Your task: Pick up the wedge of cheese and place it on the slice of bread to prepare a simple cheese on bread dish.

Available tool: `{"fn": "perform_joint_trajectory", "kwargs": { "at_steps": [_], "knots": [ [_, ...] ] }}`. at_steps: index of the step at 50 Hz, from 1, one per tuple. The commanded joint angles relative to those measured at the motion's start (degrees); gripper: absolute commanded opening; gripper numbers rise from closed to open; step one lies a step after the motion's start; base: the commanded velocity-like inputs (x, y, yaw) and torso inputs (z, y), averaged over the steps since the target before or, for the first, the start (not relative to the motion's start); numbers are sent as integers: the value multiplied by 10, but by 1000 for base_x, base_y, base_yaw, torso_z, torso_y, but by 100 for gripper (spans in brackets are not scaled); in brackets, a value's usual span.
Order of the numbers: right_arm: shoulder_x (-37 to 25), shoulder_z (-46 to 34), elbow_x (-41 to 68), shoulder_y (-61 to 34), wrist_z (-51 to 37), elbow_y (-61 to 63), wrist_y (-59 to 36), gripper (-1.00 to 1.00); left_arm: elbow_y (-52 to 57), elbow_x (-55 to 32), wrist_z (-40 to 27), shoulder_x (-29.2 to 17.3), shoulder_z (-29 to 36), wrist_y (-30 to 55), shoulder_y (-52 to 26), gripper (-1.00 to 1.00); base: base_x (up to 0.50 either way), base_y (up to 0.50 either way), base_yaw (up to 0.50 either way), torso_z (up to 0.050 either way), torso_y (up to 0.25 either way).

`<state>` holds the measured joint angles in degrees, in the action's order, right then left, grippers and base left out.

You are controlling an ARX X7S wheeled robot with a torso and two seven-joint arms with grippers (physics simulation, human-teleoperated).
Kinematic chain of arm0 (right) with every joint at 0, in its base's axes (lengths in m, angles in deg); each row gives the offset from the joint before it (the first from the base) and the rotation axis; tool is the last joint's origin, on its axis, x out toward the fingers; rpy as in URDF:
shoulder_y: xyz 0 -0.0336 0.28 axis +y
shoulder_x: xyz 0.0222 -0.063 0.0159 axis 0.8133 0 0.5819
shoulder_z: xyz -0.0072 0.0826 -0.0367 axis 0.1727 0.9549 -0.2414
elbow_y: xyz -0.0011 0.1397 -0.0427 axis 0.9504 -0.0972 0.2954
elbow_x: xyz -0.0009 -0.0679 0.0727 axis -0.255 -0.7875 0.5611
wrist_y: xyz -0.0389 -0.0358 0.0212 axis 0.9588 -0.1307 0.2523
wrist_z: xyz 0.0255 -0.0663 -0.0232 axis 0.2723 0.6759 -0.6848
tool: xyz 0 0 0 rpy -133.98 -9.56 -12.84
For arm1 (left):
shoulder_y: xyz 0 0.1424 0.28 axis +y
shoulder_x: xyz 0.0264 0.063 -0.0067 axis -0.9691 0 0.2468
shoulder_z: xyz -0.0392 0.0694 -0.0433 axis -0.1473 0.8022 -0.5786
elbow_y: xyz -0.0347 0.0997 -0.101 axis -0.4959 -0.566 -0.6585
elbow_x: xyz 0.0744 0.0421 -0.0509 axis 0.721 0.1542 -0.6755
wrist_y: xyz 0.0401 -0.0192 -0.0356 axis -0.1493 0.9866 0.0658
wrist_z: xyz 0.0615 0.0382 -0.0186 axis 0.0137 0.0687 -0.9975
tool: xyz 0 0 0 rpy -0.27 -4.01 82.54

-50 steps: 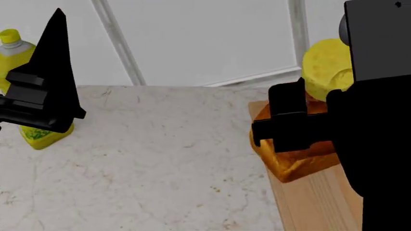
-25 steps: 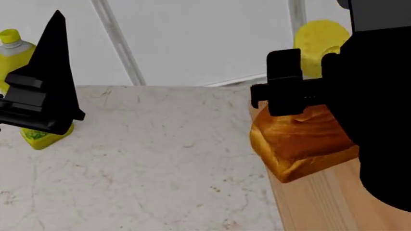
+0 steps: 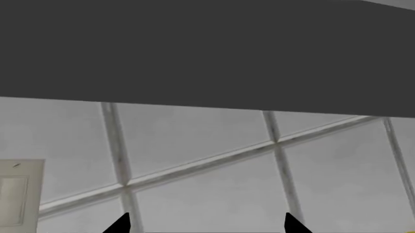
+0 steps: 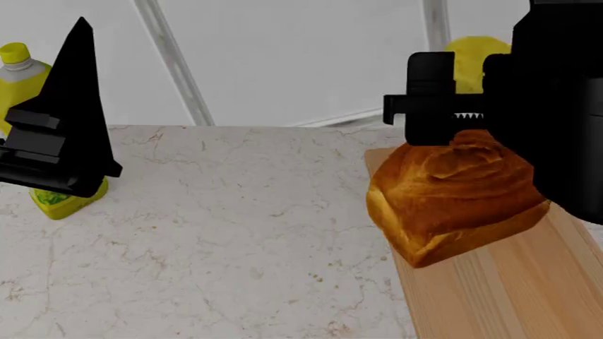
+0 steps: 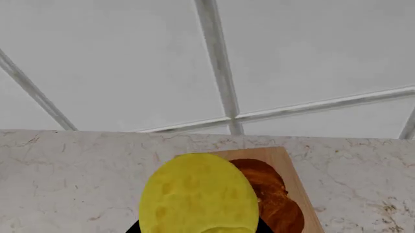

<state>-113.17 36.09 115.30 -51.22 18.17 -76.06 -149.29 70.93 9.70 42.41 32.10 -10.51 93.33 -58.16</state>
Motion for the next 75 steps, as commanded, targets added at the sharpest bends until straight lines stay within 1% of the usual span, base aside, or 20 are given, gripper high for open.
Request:
{"fn": "perform_joint_trajectory", "kwargs": {
  "at_steps": [1, 12, 24, 39, 53, 75],
  "knots": [
    [15, -13, 3, -13, 13, -46, -14, -100, -3, 2, -3, -3, 2, -4, 3, 100, 0, 0, 0, 0, 0],
    [24, -26, 27, -23, 19, -77, -29, -100, -3, 4, -5, -6, 3, -9, 4, 100, 0, 0, 0, 0, 0],
    [33, -36, 5, -31, 51, -121, -31, -100, -1, 11, -6, -10, 11, -13, 5, 100, 0, 0, 0, 0, 0],
    [25, -41, 12, -9, 51, -113, -26, -100, 0, 16, -9, -14, 15, -19, 7, 100, 0, 0, 0, 0, 0],
    [27, -46, -22, 15, 86, -112, -12, -100, -4, 17, -10, -17, 18, -23, 8, 100, 0, 0, 0, 0, 0],
    [18, -56, -40, 31, 103, -106, -9, -100, -8, 15, -11, -22, 19, -31, 11, 100, 0, 0, 0, 0, 0]
  ]
}}
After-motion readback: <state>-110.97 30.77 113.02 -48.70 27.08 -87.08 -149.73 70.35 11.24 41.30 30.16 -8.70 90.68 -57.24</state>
